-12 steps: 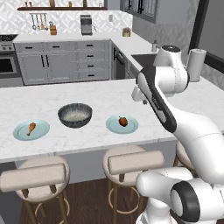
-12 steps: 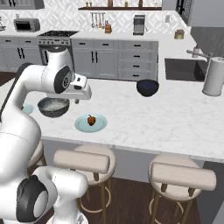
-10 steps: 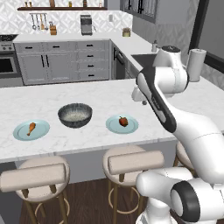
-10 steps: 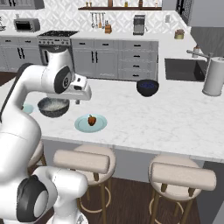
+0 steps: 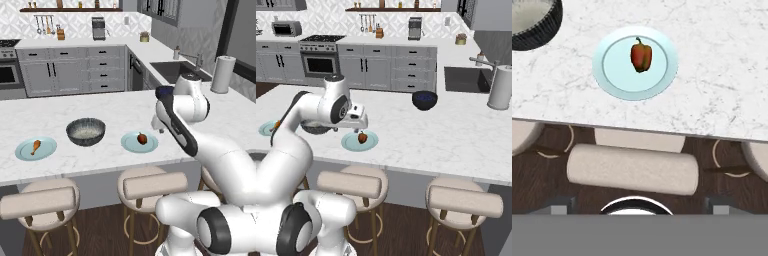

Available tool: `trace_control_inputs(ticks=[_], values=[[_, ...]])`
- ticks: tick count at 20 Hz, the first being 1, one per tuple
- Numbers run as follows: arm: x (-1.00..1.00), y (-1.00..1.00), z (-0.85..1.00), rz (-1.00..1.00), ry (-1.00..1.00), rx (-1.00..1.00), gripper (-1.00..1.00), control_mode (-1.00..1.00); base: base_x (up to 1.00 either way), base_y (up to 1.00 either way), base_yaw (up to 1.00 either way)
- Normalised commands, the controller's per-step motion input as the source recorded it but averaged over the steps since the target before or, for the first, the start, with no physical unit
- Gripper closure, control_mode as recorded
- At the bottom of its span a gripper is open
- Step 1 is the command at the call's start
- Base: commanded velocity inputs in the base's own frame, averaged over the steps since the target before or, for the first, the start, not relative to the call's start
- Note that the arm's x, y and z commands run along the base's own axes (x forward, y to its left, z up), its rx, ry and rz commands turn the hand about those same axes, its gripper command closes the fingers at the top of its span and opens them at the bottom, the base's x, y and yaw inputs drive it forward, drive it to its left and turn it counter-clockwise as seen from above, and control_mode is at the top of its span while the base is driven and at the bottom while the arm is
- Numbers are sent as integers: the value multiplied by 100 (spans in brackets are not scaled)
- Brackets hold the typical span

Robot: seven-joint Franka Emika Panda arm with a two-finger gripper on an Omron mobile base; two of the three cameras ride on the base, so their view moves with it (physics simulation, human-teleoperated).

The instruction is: Pick the chicken drumstick and bell pepper from their plates and place them in the bowl. Then put the bowl in the fridge.

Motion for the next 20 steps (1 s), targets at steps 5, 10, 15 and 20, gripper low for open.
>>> trace_control_inputs(ticks=[5,10,15,20], values=[[97,0,-45,0,7,0,-100,-100,0,0,0],[99,0,-28,2,5,2,-100,-100,0,0,0],[64,8,-57,0,11,2,-100,-100,0,0,0],[66,20,-53,0,9,0,-100,-100,0,0,0]])
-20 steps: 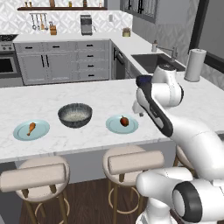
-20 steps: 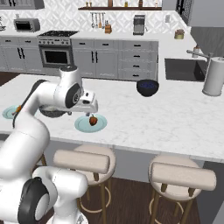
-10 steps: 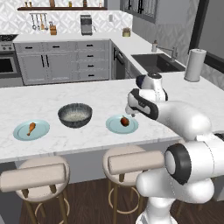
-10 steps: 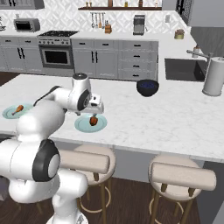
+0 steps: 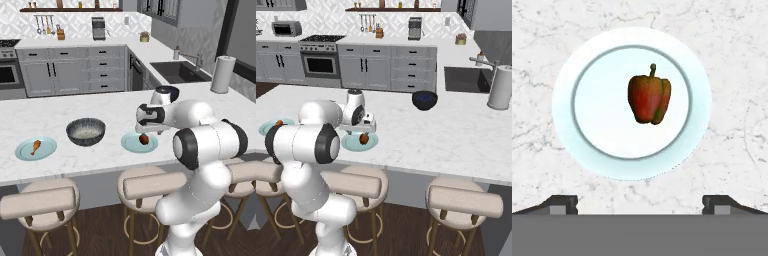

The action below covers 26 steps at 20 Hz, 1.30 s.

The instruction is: Pick the chicken drumstick and bell pepper from their plates and place them in the bowl. Then put the bowl in the fridge.

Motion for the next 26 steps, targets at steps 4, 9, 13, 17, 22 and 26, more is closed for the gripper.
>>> trace_control_inputs(ticks=[4,9,13,17,22,26], values=[[19,0,-48,0,2,0,-100,-100,0,0,0],[8,0,-46,0,0,0,-100,-100,0,0,0],[38,0,-30,0,0,0,-100,-100,0,0,0],[30,0,-12,0,0,0,-100,-100,0,0,0],[36,0,0,0,0,0,-100,-100,0,0,0],[34,0,-15,0,0,-1,-100,-100,0,0,0]])
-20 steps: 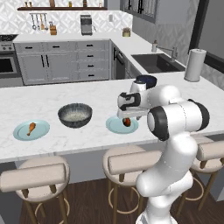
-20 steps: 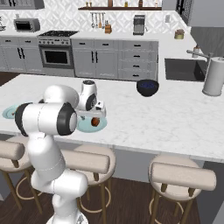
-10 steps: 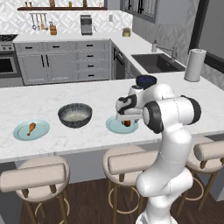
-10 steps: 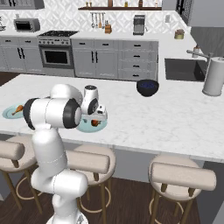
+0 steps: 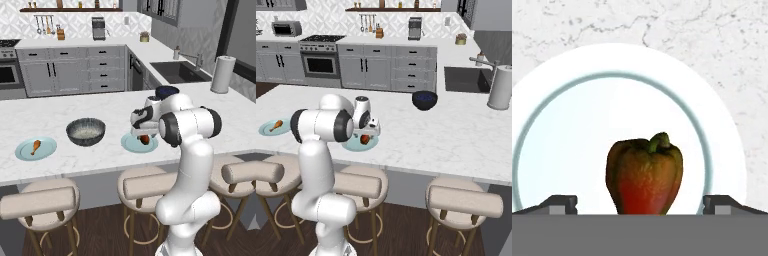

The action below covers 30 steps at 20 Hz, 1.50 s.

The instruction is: Pick the chicken drumstick and bell pepper from their plates and place them in the bowl. Then put the bowl in the fridge.

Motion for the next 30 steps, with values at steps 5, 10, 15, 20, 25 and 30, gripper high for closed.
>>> trace_control_inputs(ticks=[5,10,15,20,25,30], values=[[10,0,-23,0,0,-3,-100,-100,0,0,0],[0,0,-18,0,0,-2,-100,-100,0,0,0],[-9,0,-3,0,-1,0,100,-100,0,0,0],[-5,2,5,1,-1,0,100,-100,0,0,0],[-19,50,91,6,-14,0,100,-100,0,0,0],[-34,50,100,8,-13,0,100,-100,0,0,0]])
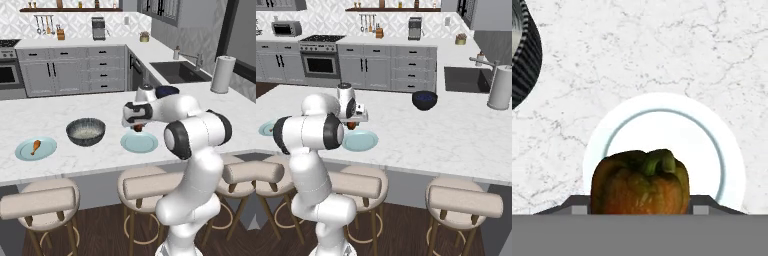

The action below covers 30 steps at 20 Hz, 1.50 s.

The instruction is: Pick the chicken drumstick and bell pepper from their plates and place them in the bowl. Then put the bowl in the fridge.

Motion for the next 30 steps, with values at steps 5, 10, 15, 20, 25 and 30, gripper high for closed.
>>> trace_control_inputs(ticks=[5,10,15,20,25,30], values=[[-26,65,98,5,-11,0,100,-100,0,0,0],[12,100,66,9,-18,0,100,-100,0,0,0],[56,97,19,8,-16,0,100,-100,0,0,0],[56,76,-19,9,5,5,100,-100,0,0,0],[8,42,-37,6,13,3,100,-100,0,0,0],[0,3,-49,0,15,0,100,-100,0,0,0]])
